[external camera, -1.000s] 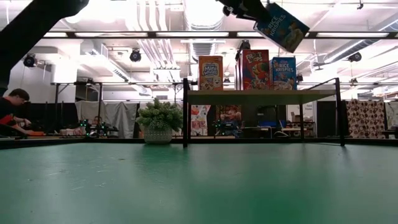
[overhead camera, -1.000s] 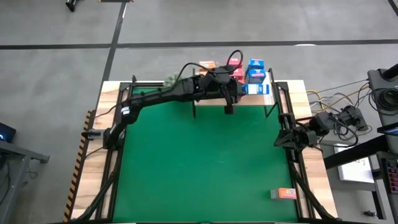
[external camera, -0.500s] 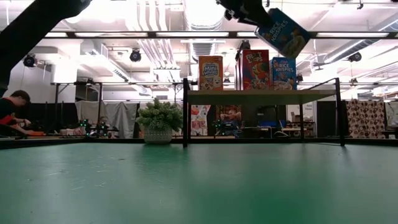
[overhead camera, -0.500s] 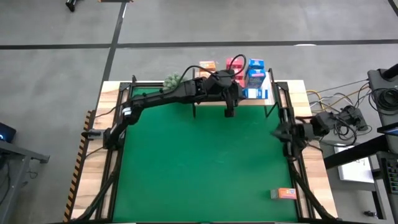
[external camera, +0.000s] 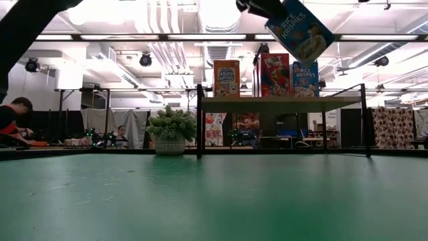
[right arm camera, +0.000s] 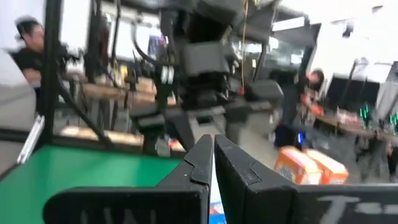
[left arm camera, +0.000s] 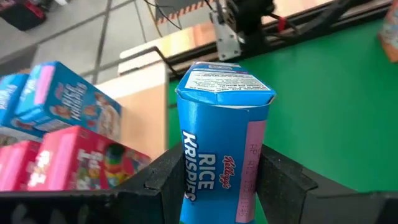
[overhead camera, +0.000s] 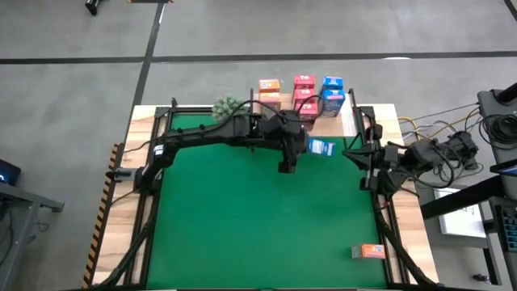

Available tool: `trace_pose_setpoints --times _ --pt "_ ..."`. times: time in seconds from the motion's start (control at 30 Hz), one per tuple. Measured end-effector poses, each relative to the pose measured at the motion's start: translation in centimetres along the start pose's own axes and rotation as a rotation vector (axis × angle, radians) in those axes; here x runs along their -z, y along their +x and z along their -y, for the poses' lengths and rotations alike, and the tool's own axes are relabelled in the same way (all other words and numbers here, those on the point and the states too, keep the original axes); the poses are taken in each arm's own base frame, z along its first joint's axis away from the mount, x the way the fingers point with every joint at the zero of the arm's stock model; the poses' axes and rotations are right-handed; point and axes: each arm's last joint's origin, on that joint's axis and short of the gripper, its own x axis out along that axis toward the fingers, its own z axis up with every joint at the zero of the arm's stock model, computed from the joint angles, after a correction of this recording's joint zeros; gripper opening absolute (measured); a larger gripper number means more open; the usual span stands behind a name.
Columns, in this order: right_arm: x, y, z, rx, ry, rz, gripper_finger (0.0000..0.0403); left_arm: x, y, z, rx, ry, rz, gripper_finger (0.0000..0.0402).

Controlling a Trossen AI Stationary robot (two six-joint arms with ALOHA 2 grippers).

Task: Stack cereal on shelf
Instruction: Put the blue cereal box on the shelf aligned with the other blue cereal box

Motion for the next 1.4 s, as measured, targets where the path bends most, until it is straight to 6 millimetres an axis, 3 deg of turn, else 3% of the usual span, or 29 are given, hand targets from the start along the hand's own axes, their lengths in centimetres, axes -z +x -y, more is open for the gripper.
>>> trace_pose_setpoints --times 0.27,0.67,0.87,1.13,1.4 --pt "-2.6 2.4 -0.5 -0.039 0.051 -0.295 0.0033 0.3 -0.7 0.9 0.037 -0.038 -0.06 0.0151" --pt "-3.3 5.5 -1.8 -0.017 -0.009 -0.456 0.0215 0.2 -0.7 1.1 0.067 -0.084 -0.048 0.0151" --pt "-3.2 7.1 -2.5 0.001 -0.068 -0.518 0.0282 0.1 -0.7 1.3 0.068 -0.104 -0.045 0.0151" --pt "-3.6 8.8 -2.4 0.043 -0.084 -0.575 0.0294 0.0 -0.8 1.6 0.074 -0.103 -0.045 0.0151" --pt "-4.4 8.9 -2.0 0.049 -0.081 -0.599 0.0286 -0.2 -0.9 2.1 0.083 -0.103 -0.041 0.0151"
